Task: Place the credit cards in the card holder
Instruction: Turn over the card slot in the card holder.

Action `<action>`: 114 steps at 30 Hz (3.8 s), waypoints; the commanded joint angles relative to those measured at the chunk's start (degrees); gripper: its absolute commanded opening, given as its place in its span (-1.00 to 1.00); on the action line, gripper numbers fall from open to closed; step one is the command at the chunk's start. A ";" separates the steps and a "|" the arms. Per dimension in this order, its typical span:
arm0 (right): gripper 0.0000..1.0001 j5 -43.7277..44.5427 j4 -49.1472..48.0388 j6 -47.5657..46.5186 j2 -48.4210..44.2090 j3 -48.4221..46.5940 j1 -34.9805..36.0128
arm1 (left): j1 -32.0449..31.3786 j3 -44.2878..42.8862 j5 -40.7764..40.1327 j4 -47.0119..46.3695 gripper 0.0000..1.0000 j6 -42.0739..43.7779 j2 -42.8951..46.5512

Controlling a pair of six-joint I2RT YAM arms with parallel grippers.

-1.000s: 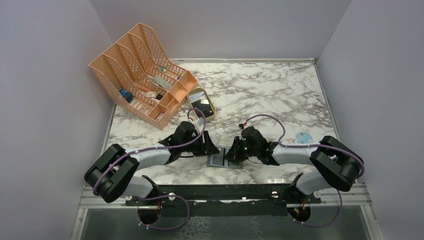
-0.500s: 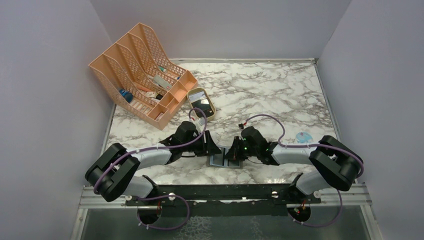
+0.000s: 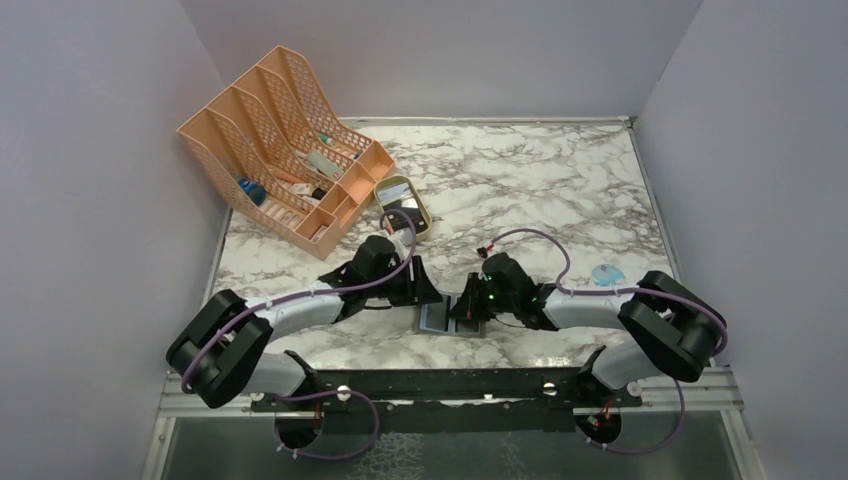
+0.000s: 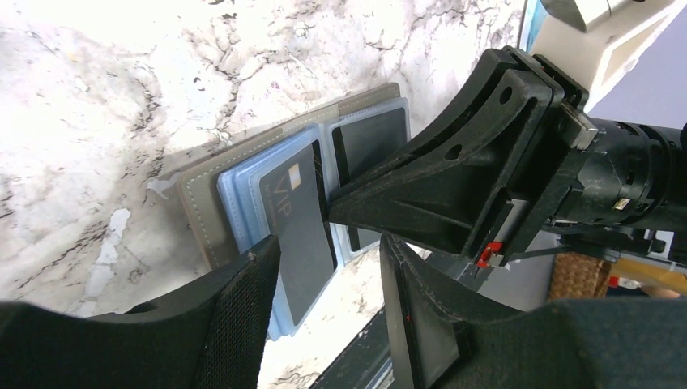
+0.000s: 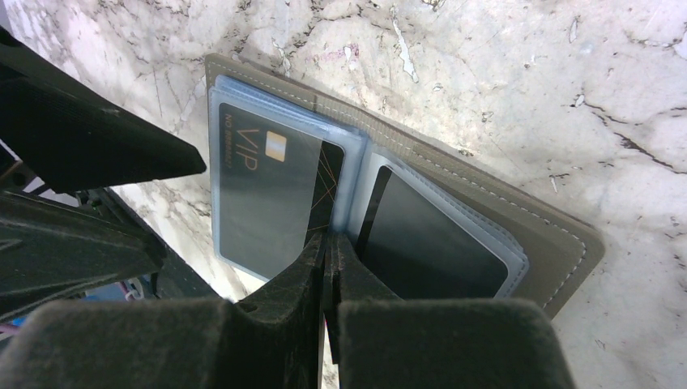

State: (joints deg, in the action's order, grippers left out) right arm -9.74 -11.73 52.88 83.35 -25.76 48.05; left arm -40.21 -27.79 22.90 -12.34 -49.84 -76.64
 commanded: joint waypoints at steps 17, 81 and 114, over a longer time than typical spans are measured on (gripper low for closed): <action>-0.91 1.08 1.25 -0.27 0.84 0.89 0.37 | -0.20 1.10 -0.13 -2.00 0.04 1.27 -2.10; -0.91 1.39 2.21 -0.83 0.73 0.10 0.38 | -0.49 0.55 -0.77 -1.30 0.04 0.10 0.89; -0.91 1.39 2.13 -0.46 0.30 0.36 0.38 | -0.62 0.87 -1.89 0.08 0.04 1.59 0.67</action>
State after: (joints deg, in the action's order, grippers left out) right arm -9.74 -11.70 52.86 83.35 -25.78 48.05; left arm -40.60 -27.51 21.19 -10.02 -48.27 -75.55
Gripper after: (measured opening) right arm 0.046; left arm 0.520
